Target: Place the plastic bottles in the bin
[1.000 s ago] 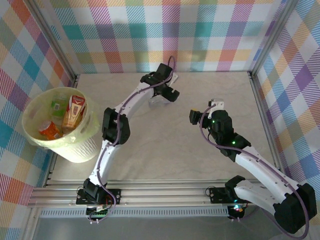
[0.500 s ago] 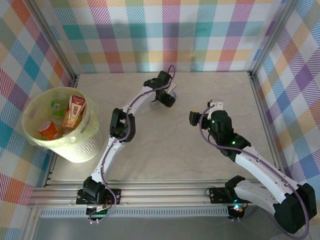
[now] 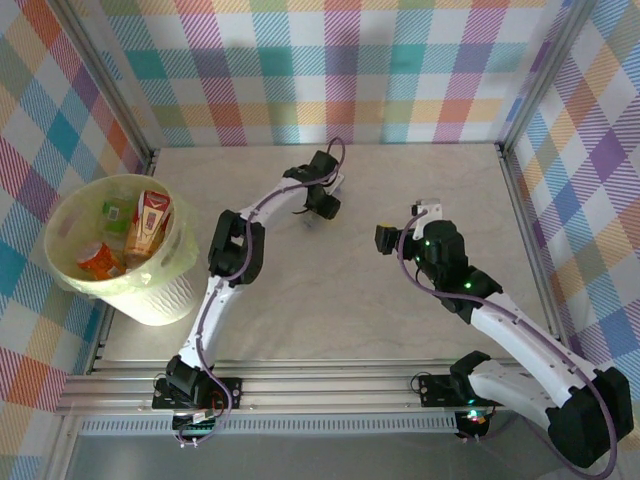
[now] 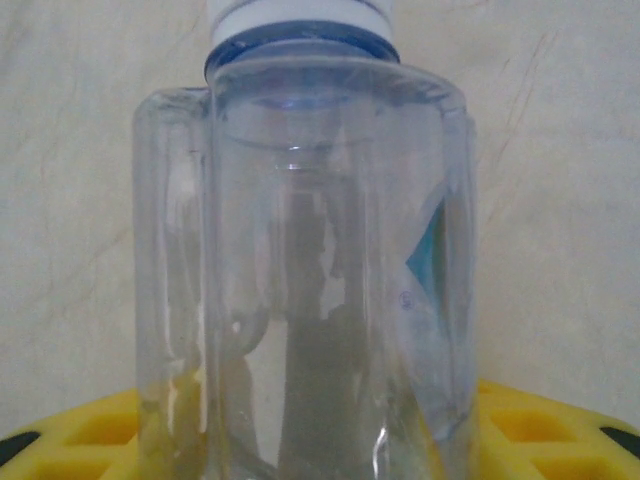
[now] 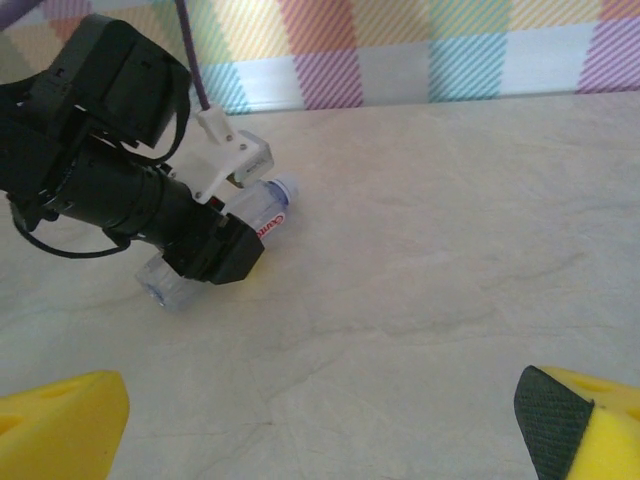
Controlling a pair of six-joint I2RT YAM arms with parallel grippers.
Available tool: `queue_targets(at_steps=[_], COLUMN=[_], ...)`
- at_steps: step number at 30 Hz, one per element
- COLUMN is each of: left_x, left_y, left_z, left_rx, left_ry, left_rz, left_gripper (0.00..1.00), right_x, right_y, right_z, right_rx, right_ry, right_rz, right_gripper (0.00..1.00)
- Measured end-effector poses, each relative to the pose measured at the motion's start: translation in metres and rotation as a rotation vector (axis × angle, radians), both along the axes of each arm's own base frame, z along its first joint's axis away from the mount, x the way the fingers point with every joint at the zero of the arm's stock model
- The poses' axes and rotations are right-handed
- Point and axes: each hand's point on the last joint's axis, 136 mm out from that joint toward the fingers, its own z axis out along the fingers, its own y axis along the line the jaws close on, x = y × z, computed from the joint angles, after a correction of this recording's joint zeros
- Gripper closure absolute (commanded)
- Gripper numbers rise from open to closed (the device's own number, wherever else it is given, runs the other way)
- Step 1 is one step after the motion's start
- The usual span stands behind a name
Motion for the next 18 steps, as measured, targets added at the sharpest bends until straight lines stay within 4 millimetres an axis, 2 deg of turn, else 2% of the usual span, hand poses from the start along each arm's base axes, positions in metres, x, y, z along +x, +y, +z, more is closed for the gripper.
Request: queue_targets(at_steps=[4,8,11,18], left_x=[-0.023,-0.046,-0.058,-0.087], left_y=[0.014,0.026,0.029,0.035], left_z=[0.003,0.023,0.055,0.156], left_rx=[-0.028,-0.09,-0.152,-0.334], left_ry=[0.001,-0.022,-0.07,-0.231], left_rz=[0.077,0.145,0.171,0.194], left_gripper=[0.49,0.5,0.51,0.52], right_x=[-0.009,-0.016,-0.02,-0.019], right_y=[0.013,0.03,0.043,0.063], right_z=[0.012,0.015,0.01,0.003], right_rx=[0.019,0.01,0.007,0.032], right_ry=[-0.057,-0.077,-0.066,-0.044], right_rz=[0.103,0.224,0.304,0.396], right_gripper=[0.0,0.0,0.0,0.0])
